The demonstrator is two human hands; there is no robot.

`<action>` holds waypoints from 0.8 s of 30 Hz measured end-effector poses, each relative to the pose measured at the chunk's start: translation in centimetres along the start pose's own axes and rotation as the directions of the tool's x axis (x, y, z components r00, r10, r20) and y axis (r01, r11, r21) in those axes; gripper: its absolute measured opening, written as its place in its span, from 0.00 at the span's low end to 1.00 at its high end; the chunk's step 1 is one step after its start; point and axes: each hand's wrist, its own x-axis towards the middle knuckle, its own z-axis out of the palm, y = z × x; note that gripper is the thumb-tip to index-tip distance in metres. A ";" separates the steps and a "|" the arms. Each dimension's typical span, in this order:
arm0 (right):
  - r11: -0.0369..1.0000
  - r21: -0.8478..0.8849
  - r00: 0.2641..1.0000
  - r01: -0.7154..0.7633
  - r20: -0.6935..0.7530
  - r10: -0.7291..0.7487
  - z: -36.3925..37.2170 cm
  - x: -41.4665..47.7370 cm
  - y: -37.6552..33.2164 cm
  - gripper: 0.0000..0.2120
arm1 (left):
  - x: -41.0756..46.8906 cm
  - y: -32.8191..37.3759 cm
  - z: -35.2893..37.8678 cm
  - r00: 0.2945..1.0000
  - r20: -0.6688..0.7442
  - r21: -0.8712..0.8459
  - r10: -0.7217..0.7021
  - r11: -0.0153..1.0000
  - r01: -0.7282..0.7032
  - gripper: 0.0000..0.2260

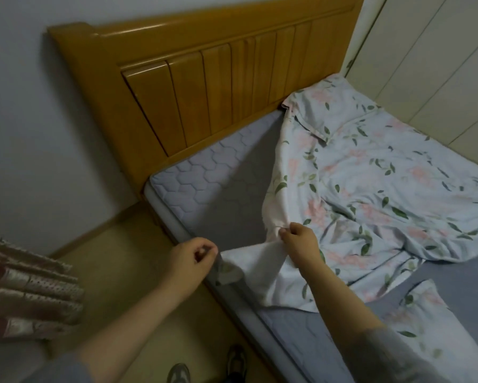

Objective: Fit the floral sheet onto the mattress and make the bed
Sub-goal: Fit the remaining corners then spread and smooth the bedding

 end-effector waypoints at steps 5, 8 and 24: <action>0.997 0.045 0.998 -0.057 -0.031 0.059 -5.5 0.3 2.2 0.10 | 4.7 2.0 6.4 0.968 0.165 -0.120 -0.191 0.970 0.212 0.05; 0.994 0.087 0.998 -0.061 -0.012 0.063 -8.6 0.4 3.8 0.08 | 7.5 4.4 11.5 0.937 0.231 -0.175 -0.261 0.937 0.304 0.09; 0.981 0.172 0.995 -0.093 -0.027 0.099 -16.6 0.0 9.3 0.13 | 15.6 10.2 28.2 0.690 0.582 -0.350 -0.431 0.633 0.691 0.27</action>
